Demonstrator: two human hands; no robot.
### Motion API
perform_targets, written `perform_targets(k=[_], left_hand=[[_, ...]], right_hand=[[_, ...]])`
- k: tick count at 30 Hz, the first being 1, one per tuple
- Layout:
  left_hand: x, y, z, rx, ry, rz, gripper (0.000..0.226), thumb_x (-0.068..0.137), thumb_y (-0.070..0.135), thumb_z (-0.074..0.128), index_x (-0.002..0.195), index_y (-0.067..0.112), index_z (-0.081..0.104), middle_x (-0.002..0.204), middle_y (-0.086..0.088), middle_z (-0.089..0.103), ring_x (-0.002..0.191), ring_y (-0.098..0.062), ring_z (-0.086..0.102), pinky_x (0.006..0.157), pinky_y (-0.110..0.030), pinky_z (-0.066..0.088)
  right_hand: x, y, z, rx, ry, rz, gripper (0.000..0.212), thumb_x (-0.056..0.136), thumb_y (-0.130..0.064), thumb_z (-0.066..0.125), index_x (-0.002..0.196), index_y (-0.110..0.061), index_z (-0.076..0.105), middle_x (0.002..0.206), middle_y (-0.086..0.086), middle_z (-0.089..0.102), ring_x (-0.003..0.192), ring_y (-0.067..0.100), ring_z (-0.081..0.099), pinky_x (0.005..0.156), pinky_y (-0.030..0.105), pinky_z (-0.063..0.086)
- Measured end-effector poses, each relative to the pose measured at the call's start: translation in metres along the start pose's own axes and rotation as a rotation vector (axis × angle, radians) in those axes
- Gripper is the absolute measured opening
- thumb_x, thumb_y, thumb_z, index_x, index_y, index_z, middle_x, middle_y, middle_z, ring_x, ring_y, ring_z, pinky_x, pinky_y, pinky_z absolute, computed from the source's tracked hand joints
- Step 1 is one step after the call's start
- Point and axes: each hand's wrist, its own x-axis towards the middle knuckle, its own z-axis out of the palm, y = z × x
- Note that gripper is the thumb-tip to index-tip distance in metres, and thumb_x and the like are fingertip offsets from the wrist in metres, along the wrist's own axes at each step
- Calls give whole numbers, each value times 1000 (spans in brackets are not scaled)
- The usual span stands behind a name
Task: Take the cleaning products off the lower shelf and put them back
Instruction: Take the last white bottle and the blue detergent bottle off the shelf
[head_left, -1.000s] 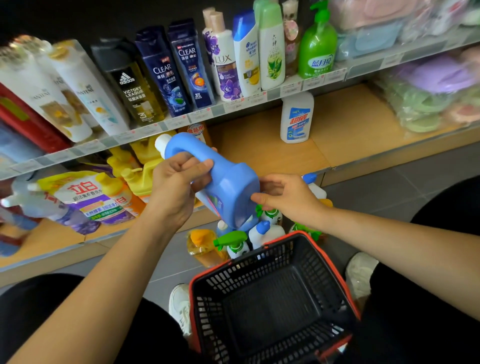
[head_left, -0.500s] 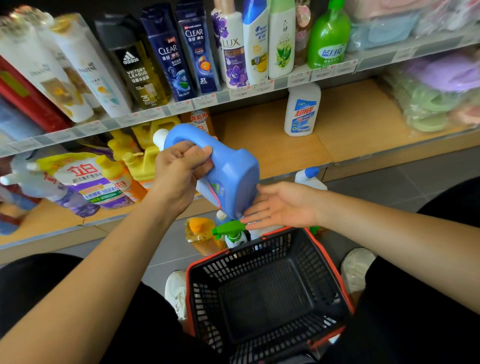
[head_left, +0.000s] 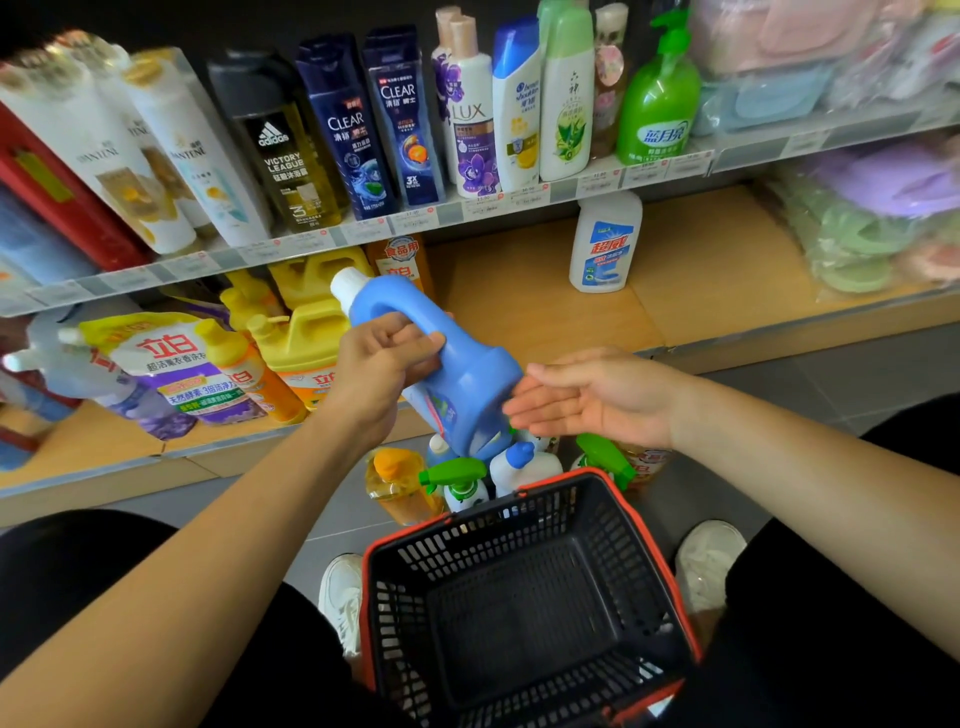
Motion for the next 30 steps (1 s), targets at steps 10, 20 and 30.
perform_targets(k=[10, 20, 30], left_hand=[[-6, -5, 6, 85, -177, -58, 20, 85, -9, 69, 93, -22, 56, 85, -20, 54, 97, -32, 53, 87, -44, 45], [-16, -5, 20, 192, -472, -55, 33, 88, -10, 65, 120, -13, 63, 116, -30, 69, 105, -33, 68, 97, -46, 54], [20, -6, -2, 400, 18, 82, 20, 91, 22, 74, 76, 8, 71, 69, -5, 72, 63, -15, 68, 55, -25, 53]], right_hand=[[26, -13, -1, -380, 255, -291, 11, 94, -20, 67, 102, -14, 73, 97, 4, 75, 87, 14, 68, 73, 24, 54], [30, -20, 10, -154, 160, -140, 28, 100, -37, 55, 105, -12, 66, 95, 6, 60, 90, 23, 49, 85, 38, 36], [18, -24, 7, 7, 120, -185, 20, 98, -16, 59, 104, 1, 66, 96, 10, 66, 85, 18, 70, 81, 34, 60]])
